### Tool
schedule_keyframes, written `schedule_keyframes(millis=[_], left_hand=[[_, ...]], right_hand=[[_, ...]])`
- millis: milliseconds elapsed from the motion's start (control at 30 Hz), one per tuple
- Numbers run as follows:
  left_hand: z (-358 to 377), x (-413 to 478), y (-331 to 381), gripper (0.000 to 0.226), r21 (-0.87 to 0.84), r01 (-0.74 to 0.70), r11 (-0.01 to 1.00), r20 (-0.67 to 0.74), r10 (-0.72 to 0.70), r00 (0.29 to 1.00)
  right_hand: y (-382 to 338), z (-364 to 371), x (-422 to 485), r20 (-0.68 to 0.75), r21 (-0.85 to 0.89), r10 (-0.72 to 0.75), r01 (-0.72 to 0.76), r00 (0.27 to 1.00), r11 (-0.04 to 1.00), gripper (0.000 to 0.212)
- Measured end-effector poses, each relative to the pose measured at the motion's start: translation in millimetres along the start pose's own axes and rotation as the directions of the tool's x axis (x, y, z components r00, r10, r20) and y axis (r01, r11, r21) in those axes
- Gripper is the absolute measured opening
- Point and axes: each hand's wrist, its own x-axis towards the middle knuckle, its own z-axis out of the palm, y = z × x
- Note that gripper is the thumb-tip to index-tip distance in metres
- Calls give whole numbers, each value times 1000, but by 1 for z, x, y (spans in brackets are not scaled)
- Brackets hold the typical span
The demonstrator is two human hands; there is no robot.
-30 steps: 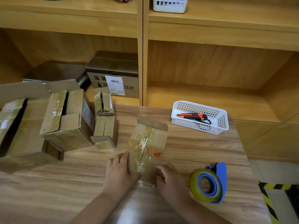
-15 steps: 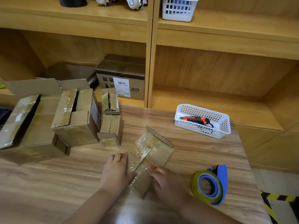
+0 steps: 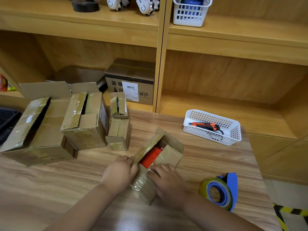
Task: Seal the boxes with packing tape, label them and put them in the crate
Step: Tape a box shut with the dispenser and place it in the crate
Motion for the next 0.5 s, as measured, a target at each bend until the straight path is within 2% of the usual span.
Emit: schedule_keyframes(millis=[33, 100, 167, 233, 300, 333, 400, 433, 500], left_hand=[[-5, 2, -4, 63, -84, 22, 996, 31, -20, 999], [-12, 4, -13, 30, -222, 40, 974, 57, -28, 998], [-18, 5, -20, 26, -178, 38, 983, 35, -32, 999], [-18, 6, -26, 20, -137, 41, 990, -19, -44, 999], [-19, 8, -29, 29, -139, -7, 990, -135, -12, 991], [-22, 9, -30, 43, -114, -67, 991, -167, 47, 985], [-24, 12, -32, 74, 74, -208, 975, -243, 220, 945], [-26, 14, -32, 75, 225, -279, 934, -232, 329, 916], [-27, 20, -31, 65, 464, -414, 783, -65, 496, 866]], right_hand=[[1, 0, 0, 18, -5, -3, 3, 1000, 1000, 57], [3, 0, 0, 110, -69, 3, 5, 994, 998, 65], [4, -2, 4, 214, -115, 10, 15, 977, 993, 72], [3, -7, 10, 298, -62, 8, 11, 955, 998, 79], [0, -13, 15, 371, -80, 1, 31, 929, 996, 85], [0, -14, 16, 384, -99, 0, 41, 923, 994, 86], [0, -14, 16, 393, -107, 4, 42, 919, 993, 85], [0, -13, 16, 384, -100, -6, 48, 923, 994, 84], [2, -12, 15, 342, -119, -52, 98, 938, 988, 85]])
